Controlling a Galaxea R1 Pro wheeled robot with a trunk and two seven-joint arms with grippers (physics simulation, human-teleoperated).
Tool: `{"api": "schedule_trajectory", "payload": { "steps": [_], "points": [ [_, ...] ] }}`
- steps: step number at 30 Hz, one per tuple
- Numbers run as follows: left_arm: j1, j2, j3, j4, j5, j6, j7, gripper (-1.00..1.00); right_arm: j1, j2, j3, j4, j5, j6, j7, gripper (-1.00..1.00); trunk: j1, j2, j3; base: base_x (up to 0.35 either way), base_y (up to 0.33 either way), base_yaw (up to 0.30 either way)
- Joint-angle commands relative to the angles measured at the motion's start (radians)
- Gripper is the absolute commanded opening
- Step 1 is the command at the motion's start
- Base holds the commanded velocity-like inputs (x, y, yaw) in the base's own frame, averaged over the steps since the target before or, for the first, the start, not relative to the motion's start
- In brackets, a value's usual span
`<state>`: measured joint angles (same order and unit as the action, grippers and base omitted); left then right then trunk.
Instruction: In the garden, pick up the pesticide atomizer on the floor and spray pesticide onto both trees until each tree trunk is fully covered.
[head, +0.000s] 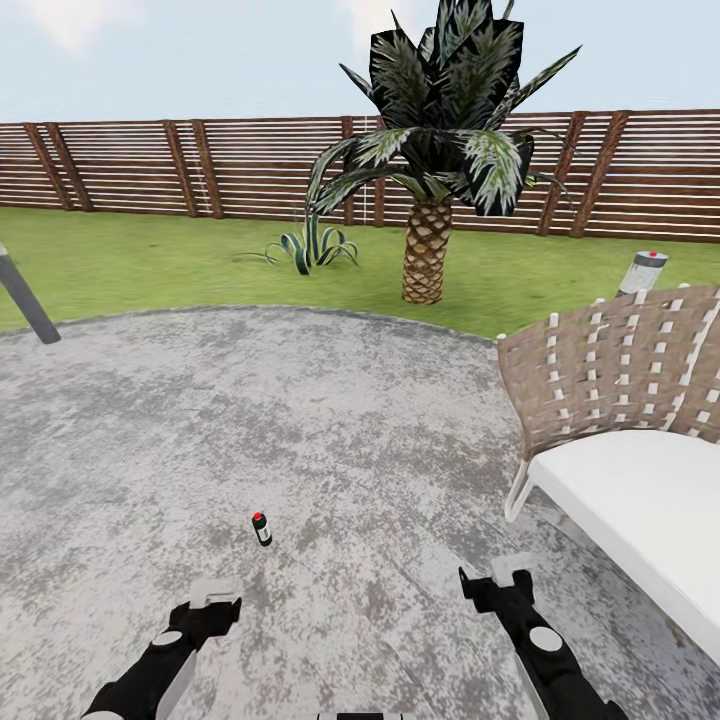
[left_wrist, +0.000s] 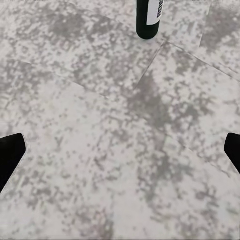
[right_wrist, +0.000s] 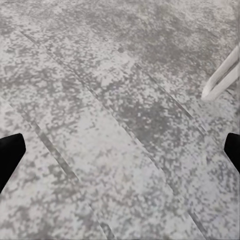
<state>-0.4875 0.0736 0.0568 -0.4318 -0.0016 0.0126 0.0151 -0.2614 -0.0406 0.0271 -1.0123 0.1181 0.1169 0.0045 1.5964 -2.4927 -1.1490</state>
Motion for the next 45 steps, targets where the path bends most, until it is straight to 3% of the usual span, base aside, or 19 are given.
{"api": "schedule_trajectory", "payload": {
  "steps": [1,30,42,45],
  "points": [
    [0.000,0.000,0.001,-0.001,0.000,0.001,0.001,1.00,0.000,-0.001,0.001,-0.002,0.010,0.007,0.000,1.00,0.000,0.000,-0.001,0.000,0.000,0.000],
    [-0.001,-0.003,0.001,-0.001,0.003,0.001,0.006,1.00,-0.001,0.001,0.001,0.000,0.011,0.007,0.000,1.00,0.000,0.000,-0.001,0.295,0.072,0.065],
    [-0.002,-0.004,-0.003,-0.001,-0.005,0.003,0.003,1.00,-0.001,0.001,0.001,-0.003,0.011,0.007,-0.001,1.00,0.000,0.000,-0.001,0.043,0.001,0.001],
    [-0.004,-0.006,-0.004,0.001,-0.008,0.003,-0.001,1.00,-0.001,0.001,0.002,-0.004,0.010,0.007,-0.001,1.00,0.005,-0.008,-0.012,0.000,0.000,0.000]
  ]
}}
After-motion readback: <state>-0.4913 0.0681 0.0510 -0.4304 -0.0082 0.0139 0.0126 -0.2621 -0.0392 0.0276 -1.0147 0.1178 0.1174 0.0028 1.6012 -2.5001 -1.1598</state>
